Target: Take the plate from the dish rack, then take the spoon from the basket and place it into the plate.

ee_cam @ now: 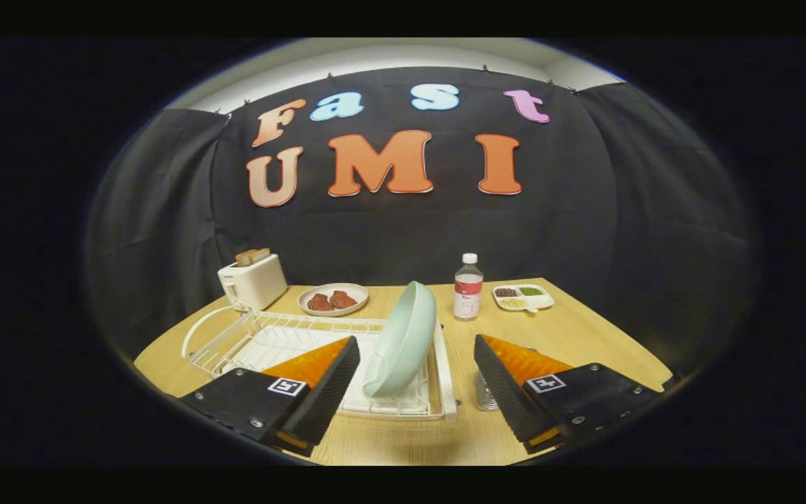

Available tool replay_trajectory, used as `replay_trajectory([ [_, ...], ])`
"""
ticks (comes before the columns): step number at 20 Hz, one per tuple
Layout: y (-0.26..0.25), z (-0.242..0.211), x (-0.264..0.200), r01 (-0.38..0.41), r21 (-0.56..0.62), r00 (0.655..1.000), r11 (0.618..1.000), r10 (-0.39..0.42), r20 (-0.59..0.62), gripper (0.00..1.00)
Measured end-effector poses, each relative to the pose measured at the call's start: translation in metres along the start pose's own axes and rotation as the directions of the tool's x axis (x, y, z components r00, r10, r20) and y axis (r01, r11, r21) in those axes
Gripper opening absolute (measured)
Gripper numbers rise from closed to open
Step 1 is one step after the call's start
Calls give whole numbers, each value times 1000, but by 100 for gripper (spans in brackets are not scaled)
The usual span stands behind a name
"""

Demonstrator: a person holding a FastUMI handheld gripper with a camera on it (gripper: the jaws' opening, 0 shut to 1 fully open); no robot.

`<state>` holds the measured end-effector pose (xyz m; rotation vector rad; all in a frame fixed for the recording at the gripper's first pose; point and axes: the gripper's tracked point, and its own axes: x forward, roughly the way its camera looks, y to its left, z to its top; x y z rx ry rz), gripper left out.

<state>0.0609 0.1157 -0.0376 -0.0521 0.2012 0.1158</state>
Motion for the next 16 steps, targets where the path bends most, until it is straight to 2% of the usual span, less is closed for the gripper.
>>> replay_trajectory([
  [5,4,-10,24,32,37,997,999,-29,-67,98],
  [13,8,-23,54,91,-29,986,995,-94,-135,97],
  [15,9,-21,58,104,-33,986,994,-108,-127,88],
  [16,10,-22,60,109,-35,985,993,-113,-132,77],
])
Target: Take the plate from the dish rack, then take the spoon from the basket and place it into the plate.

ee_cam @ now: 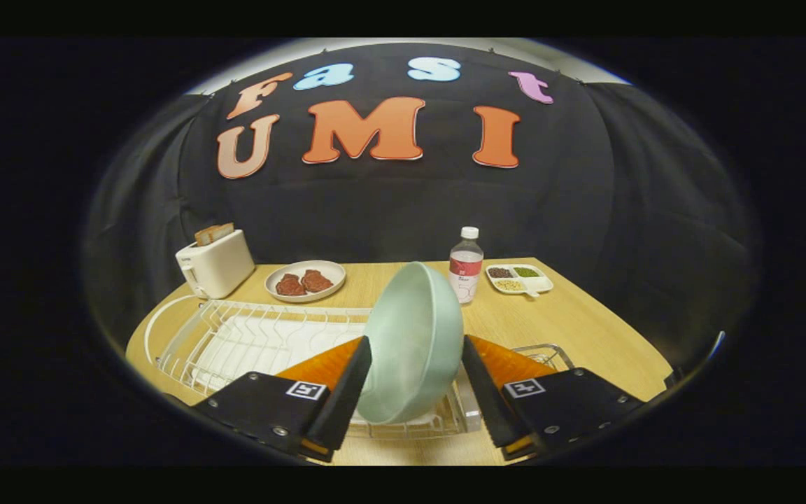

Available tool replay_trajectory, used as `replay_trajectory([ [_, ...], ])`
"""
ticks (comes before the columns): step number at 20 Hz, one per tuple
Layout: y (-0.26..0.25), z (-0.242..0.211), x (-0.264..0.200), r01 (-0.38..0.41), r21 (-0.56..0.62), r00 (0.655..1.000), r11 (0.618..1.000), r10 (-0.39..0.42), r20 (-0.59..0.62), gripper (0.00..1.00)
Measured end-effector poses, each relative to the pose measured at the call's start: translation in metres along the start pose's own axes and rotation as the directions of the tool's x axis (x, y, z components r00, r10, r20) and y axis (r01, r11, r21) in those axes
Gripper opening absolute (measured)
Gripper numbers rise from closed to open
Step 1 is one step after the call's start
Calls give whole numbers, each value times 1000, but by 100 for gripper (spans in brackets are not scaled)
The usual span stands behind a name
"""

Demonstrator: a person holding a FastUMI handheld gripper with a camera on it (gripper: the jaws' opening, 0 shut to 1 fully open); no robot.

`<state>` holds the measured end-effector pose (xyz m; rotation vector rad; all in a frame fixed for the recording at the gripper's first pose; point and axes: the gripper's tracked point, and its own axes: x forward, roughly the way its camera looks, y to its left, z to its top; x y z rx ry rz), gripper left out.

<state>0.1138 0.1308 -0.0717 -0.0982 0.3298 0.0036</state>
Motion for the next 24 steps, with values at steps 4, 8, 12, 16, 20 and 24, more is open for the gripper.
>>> replay_trajectory([
  [4,-1,0,2,46,-6,999,999,-46,-14,40],
  [8,-3,4,2,99,1,995,995,-99,-17,27],
  [12,-13,28,-1,194,-46,980,980,-192,52,16],
  [16,-15,33,-1,225,-71,974,972,-222,52,13],
  [20,-19,44,-5,264,-100,963,959,-256,80,13],
  [24,-22,69,-17,289,-121,952,950,-272,144,13],
])
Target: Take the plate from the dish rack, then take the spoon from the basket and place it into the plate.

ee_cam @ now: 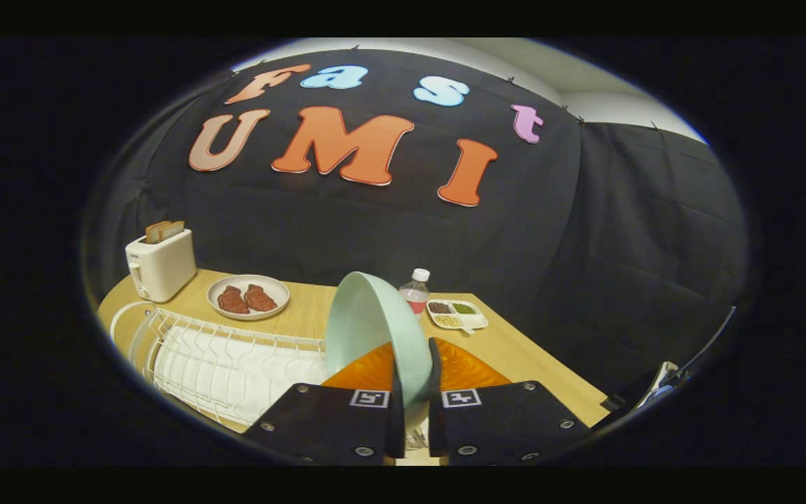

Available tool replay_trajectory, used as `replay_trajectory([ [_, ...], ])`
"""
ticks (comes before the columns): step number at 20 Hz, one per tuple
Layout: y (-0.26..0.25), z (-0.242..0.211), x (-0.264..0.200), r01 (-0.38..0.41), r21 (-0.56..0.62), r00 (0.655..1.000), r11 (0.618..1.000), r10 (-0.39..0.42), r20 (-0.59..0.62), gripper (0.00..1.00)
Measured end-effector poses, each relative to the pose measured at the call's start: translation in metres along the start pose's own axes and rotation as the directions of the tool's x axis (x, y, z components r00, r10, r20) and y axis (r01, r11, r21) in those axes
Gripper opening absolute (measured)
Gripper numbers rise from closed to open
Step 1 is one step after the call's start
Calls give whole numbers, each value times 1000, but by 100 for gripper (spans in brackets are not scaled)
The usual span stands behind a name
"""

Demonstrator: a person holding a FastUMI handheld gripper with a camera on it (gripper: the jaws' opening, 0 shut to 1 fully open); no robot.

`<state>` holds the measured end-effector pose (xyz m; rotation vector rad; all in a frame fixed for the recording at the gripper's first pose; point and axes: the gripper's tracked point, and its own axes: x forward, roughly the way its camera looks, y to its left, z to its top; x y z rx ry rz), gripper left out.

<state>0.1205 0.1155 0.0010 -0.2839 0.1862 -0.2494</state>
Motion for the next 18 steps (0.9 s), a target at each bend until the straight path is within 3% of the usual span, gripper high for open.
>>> replay_trajectory([
  [7,-18,8,-25,-40,64,999,997,39,23,13],
  [14,-28,-17,-69,-154,181,988,971,157,0,13],
  [18,-25,-43,-99,-237,253,968,938,251,-23,13],
])
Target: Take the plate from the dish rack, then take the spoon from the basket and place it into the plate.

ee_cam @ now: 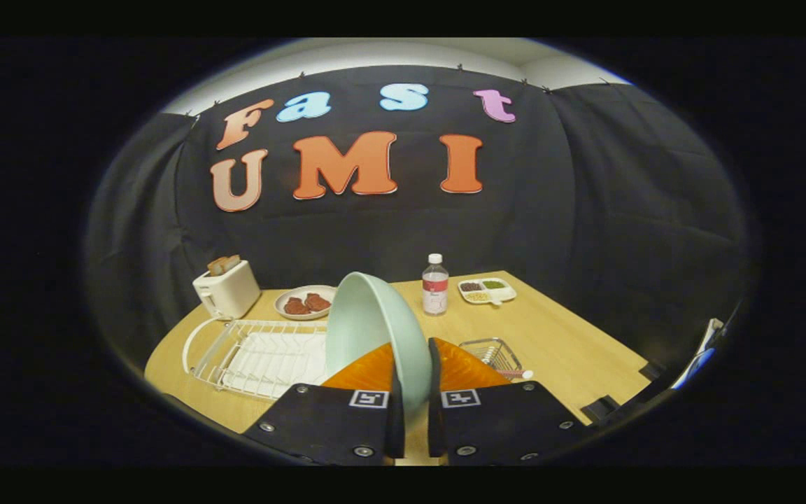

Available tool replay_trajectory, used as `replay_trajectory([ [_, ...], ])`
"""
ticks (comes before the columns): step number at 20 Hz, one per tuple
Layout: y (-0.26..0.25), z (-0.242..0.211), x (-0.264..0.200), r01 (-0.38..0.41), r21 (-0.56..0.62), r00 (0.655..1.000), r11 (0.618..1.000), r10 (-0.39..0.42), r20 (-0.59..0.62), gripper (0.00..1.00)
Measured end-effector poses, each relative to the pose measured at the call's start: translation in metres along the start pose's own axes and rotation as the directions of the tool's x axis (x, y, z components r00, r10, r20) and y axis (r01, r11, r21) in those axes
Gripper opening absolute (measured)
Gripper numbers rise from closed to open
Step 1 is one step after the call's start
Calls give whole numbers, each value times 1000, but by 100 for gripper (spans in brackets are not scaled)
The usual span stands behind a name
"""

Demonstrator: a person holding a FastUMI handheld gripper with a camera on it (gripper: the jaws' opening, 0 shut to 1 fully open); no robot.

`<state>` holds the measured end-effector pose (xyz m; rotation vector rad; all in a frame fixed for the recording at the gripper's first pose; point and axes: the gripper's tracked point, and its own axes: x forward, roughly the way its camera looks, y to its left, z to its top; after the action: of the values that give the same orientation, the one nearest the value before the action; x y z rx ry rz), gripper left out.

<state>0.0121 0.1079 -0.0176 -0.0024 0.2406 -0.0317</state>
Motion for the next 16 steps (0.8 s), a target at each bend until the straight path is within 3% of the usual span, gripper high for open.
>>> replay_trajectory([
  [9,5,-79,-41,-125,170,983,977,146,-115,13],
  [16,1,-126,-61,-165,311,962,936,223,-161,13],
])
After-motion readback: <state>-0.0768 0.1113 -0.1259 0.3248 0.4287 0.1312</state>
